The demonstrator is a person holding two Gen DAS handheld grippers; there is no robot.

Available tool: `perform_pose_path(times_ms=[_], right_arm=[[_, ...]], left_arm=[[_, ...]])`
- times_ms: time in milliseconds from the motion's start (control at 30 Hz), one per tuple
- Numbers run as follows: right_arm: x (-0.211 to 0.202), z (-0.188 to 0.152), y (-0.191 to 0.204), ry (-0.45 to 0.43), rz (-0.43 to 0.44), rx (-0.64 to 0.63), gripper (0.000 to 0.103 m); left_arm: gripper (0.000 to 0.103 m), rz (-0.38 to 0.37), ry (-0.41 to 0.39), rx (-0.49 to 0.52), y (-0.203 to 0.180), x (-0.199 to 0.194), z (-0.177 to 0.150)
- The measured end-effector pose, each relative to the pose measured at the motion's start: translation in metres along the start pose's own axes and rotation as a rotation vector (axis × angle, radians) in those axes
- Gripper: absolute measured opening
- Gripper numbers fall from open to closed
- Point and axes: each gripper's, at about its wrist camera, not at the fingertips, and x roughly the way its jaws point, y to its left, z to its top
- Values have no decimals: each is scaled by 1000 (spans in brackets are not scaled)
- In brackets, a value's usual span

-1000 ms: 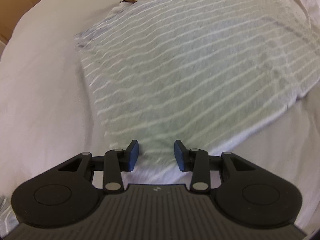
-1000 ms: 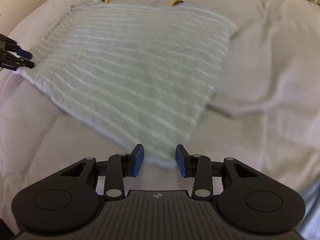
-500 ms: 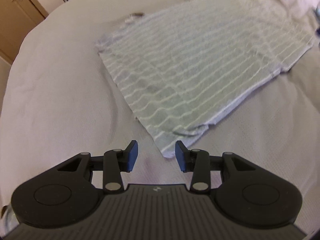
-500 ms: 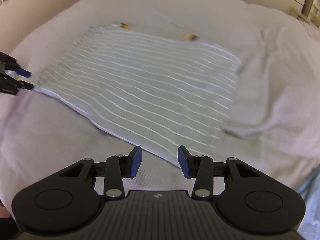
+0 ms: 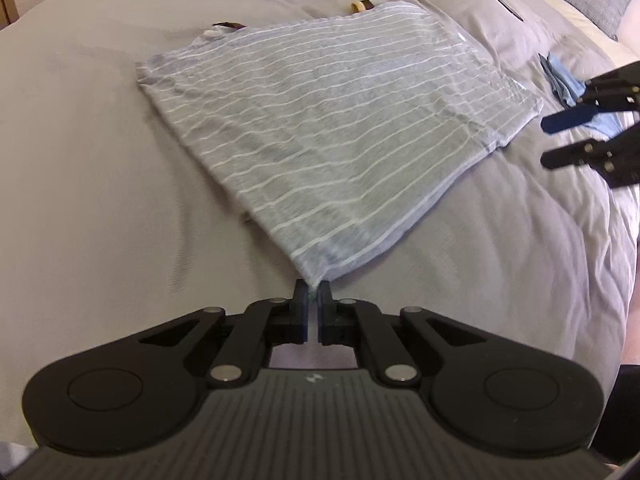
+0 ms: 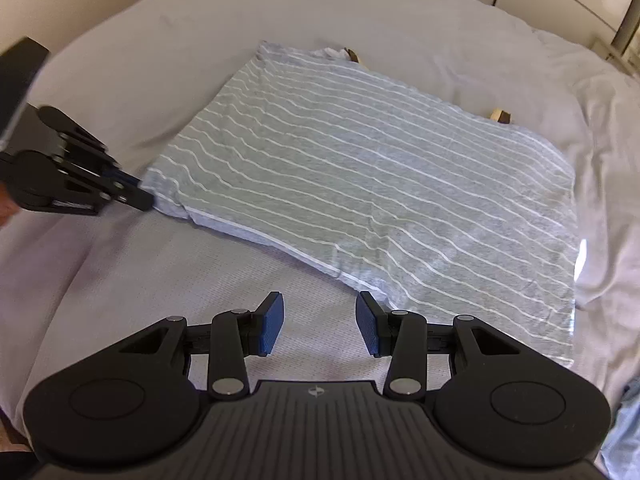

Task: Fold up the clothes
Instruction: 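Grasp the edge of the folded shirt with the left gripper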

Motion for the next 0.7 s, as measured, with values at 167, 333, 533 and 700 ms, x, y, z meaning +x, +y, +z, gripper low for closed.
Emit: perform_pose_path(times_ms=[167, 333, 533, 700], right_arm=[[10, -4, -14, 36, -97, -21, 43], [19, -16, -32, 42, -210, -151, 54], [45, -41, -47, 35, -239, -376, 52], [76, -62, -48, 9, -225, -571, 48]], left_arm=[[5, 133, -19, 190, -19, -17, -8], [27, 206, -79, 539, -85, -6, -5], [21, 386, -7, 847, -126, 50, -4], [2, 438, 50, 874, -119, 60, -4]])
